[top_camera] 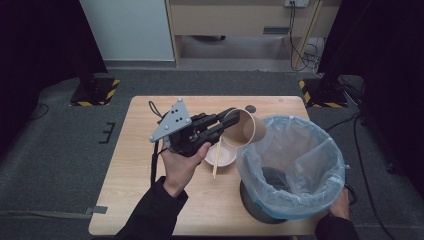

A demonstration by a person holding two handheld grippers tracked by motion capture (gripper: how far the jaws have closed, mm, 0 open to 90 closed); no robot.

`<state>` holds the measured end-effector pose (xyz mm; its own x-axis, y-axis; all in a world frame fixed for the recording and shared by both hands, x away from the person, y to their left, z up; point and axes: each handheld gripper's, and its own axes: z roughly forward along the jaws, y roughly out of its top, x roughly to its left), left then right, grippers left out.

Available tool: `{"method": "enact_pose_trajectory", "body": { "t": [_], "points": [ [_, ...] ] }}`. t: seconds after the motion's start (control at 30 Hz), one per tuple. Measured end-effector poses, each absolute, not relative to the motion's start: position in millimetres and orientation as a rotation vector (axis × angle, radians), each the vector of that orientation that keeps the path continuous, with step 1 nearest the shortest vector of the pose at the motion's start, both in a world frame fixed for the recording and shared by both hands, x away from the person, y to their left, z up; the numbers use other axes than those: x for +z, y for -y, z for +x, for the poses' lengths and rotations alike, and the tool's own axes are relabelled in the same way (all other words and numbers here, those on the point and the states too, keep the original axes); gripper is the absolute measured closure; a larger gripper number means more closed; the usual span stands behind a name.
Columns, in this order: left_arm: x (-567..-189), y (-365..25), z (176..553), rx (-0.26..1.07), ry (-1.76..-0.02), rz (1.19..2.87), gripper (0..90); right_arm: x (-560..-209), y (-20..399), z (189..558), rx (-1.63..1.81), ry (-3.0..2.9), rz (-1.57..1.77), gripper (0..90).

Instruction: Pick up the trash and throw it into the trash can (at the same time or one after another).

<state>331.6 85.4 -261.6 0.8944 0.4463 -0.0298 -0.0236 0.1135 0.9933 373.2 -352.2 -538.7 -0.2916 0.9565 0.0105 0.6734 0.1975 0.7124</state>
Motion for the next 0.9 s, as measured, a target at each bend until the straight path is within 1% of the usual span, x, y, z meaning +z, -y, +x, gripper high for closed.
{"method": "enact_pose_trajectory", "body": {
  "t": [0.47, 0.77, 0.9],
  "points": [
    [-278.0, -52.7, 331.4, 0.295, -0.331, 1.483, 82.1, -538.7, 352.2, 373.2, 0.863, -2.041, 1.518, 3.4],
    [-289.6, -40.4, 334.7, 0.268, -0.334, 1.515, 81.9, -538.7, 352.2, 373.2, 0.864, -2.041, 1.518, 3.4],
    [-295.5, -33.9, 336.8, 0.241, -0.323, 1.532, 80.0, -538.7, 352.2, 373.2, 0.864, -2.041, 1.518, 3.4]
  ]
}}
